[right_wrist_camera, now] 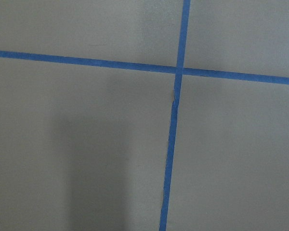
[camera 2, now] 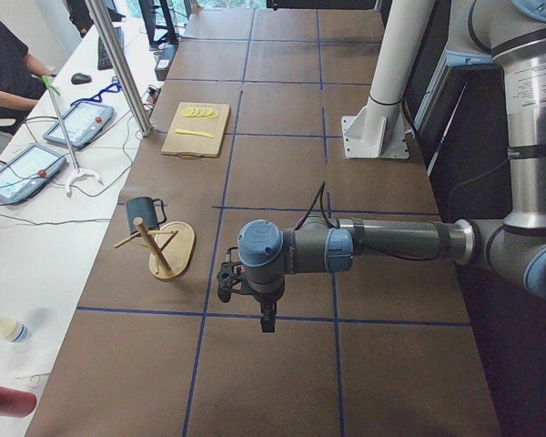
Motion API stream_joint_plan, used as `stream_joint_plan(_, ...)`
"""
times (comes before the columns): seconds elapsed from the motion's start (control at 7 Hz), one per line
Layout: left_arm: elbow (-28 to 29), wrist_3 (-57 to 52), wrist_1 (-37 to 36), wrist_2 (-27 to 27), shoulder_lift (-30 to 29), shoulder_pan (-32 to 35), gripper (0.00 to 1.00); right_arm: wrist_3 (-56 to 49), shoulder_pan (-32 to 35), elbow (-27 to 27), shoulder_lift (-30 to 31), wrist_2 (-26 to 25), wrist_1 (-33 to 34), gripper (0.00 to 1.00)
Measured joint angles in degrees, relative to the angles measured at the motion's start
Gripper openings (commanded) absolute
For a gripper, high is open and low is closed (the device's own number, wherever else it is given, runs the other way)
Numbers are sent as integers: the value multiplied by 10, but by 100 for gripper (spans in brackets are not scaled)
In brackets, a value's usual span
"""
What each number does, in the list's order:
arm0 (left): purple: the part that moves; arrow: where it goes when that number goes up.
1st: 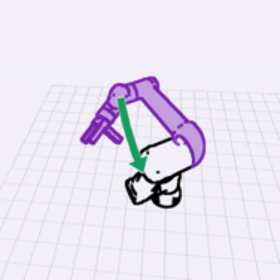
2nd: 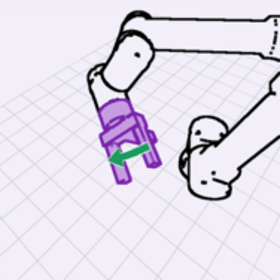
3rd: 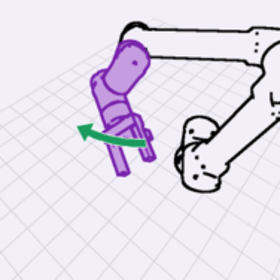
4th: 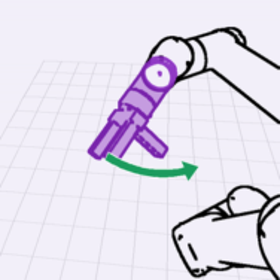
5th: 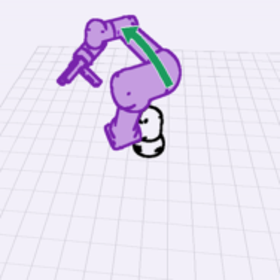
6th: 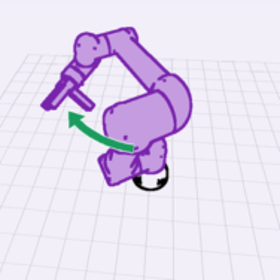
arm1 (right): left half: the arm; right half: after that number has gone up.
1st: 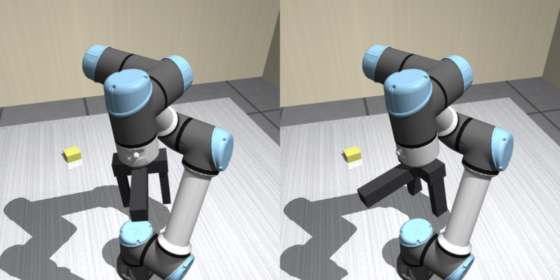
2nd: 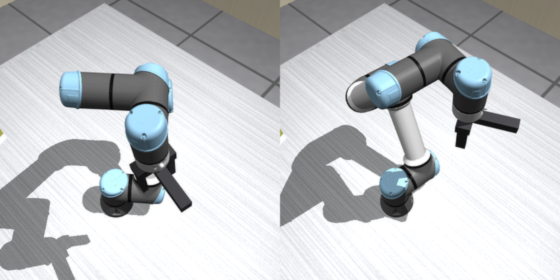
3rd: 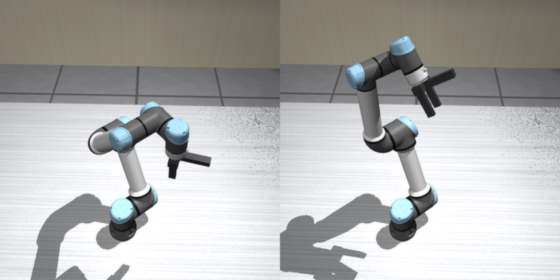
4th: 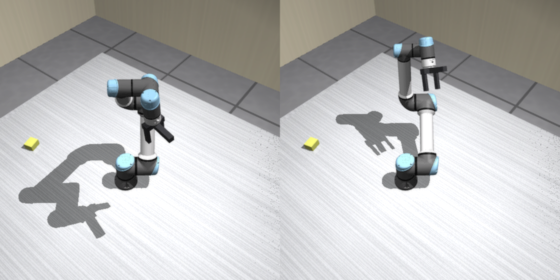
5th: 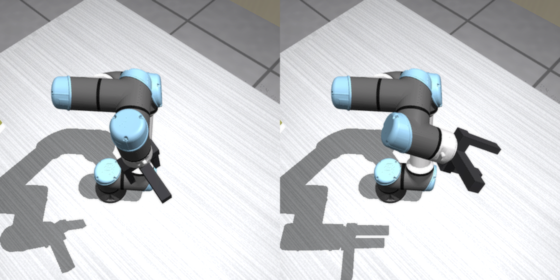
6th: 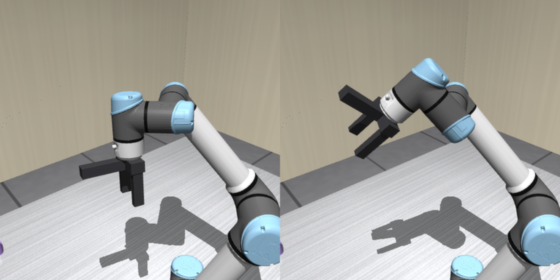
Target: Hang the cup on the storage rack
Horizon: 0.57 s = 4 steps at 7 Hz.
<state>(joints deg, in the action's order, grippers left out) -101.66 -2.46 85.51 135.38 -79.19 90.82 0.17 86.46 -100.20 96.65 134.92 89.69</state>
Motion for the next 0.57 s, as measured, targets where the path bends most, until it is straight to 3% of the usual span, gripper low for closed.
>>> stream_joint_plan(0.57,0,0,2,0,-1,-1,100,1,2,-3,5,6,0,100)
